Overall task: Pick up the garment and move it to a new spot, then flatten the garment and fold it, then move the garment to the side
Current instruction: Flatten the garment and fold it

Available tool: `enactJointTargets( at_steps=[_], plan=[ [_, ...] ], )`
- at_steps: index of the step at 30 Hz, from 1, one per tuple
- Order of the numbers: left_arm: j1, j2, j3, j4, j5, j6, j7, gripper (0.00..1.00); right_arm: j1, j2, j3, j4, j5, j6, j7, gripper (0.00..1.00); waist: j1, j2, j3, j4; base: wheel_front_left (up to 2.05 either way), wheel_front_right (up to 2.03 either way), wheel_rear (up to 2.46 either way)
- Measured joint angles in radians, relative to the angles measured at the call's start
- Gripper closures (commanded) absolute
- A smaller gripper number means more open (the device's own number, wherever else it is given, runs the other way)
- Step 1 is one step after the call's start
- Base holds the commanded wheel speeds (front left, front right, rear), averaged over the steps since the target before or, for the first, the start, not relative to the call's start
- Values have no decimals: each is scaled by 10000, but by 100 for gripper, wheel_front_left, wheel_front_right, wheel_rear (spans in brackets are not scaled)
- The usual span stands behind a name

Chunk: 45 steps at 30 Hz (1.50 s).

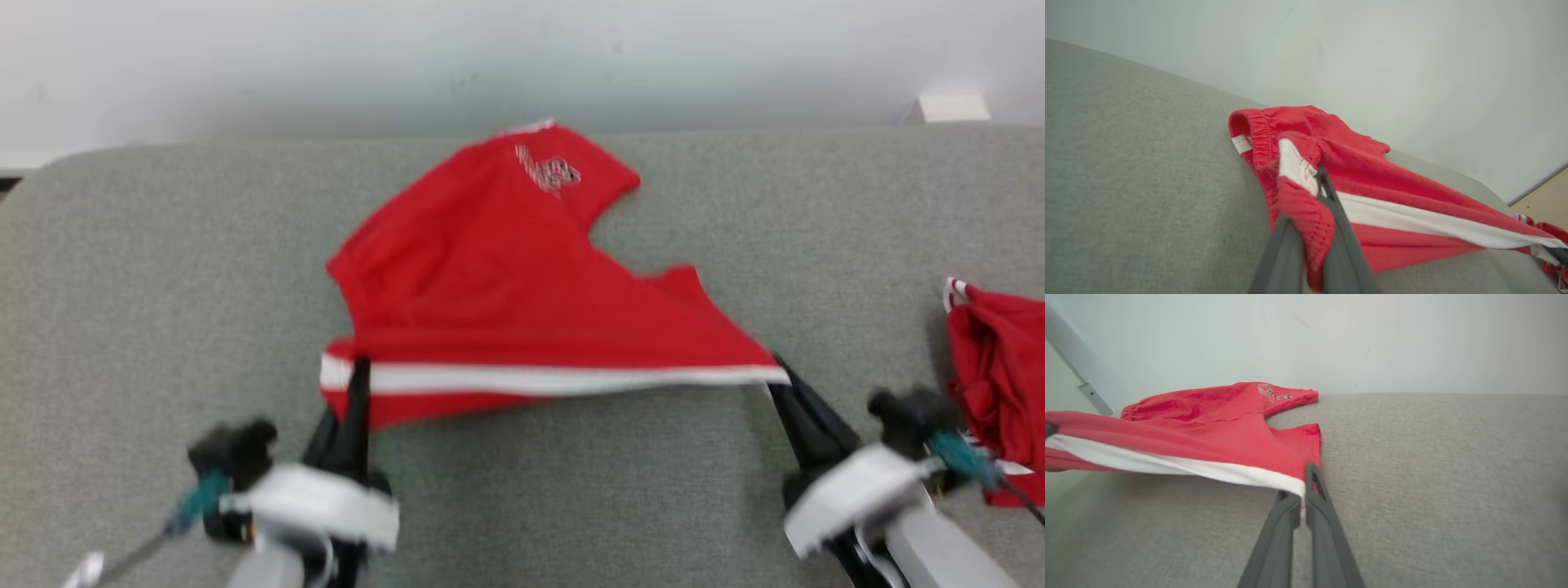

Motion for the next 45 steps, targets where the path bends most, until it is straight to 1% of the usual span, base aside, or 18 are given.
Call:
enactJointTargets(
  at_steps=[3, 6, 9, 12, 15, 17, 19, 23, 24, 27, 30, 35, 39, 43, 44, 45],
  plan=[
    [1506, -8, -201, -1532, 56, 305, 2, 100, 1433, -449, -610, -1436, -245, 2, 506, 100, 0, 0, -268, -22, 0, 0, 0],
    [2904, -13, -380, -3279, 75, 794, 428, 100, 3113, -673, -1737, -3260, -732, 6, 1338, 100, -1, 0, -441, -2, 0, 0, 0],
    [4012, -13, -543, -5124, 81, 1229, 1080, 100, 4791, -533, -3149, -5386, -1429, 21, 2464, 100, 0, 0, -491, 53, 0, 0, 0],
    [4781, 21, -608, -6443, 81, 1567, 1684, 100, 6103, -79, -4054, -7471, -2096, 21, 3722, 100, -1, 0, -509, 82, 0, 0, 0],
    [5061, 35, -759, -7225, 0, 1730, 2057, 100, 6656, 263, -4518, -8922, -2487, 4, 4730, 100, -1, 0, -504, 103, 0, 0, 0],
    [5068, 35, -836, -7311, -21, 1755, 2276, 100, 6654, 353, -4627, -9369, -2642, 2, 5200, 100, -1, 1, -488, 114, 0, 0, 0],
    [5035, 40, -872, -7256, -113, 1755, 2439, 100, 6513, 357, -4629, -9528, -2700, 2, 5423, 100, 0, 0, -427, 125, 0, 0, 0],
    [4335, 38, -1026, -6713, -399, 1492, 2612, 100, 5363, 52, -4460, -9127, -2568, 0, 5808, 100, 0, 0, -118, 242, 0, 0, 0],
    [4051, 36, -1058, -6537, -426, 1438, 2608, 100, 4981, -86, -4355, -8922, -2554, -2, 5885, 100, 0, 1, -2, 293, 0, 0, 0],
    [3134, 35, -1116, -5969, -951, 1168, 2420, 100, 3666, -531, -3962, -8155, -2345, -4, 6144, 100, 0, 0, 424, 477, 0, 0, 0],
    [2367, 36, -1218, -5484, -1429, 1012, 2119, 100, 2092, -986, -3515, -7179, -2023, -4, 6341, 100, 1, 1, 873, 717, 0, 0, 0],
    [1157, 35, -1624, -4684, -2123, 928, 1285, 100, -411, -1544, -2589, -5273, -1620, -4, 6727, 100, 1, 0, 1439, 1372, 0, 0, 0],
    [333, 35, -2188, -4004, -2690, 943, 711, 100, -2117, -1739, -1854, -3766, -1379, -6, 6742, 100, 1, 0, 1775, 2004, 0, 0, 0],
    [-397, 33, -2840, -3225, -3298, 940, 391, 100, -3513, -1864, -1266, -2238, -1208, -4, 6378, 100, 2, 0, 2067, 2601, 0, 0, 0],
    [-781, 29, -3145, -2819, -3524, 934, 247, 100, -4098, -1864, -1028, -1455, -1081, -6, 6178, 100, 1, 0, 2188, 2877, 0, 0, 0],
    [-957, 31, -3260, -2621, -3618, 934, 192, 100, -4325, -1848, -911, -1120, -1034, -6, 6038, 100, 2, 0, 2242, 2997, 0, 0, 0]
  ],
)
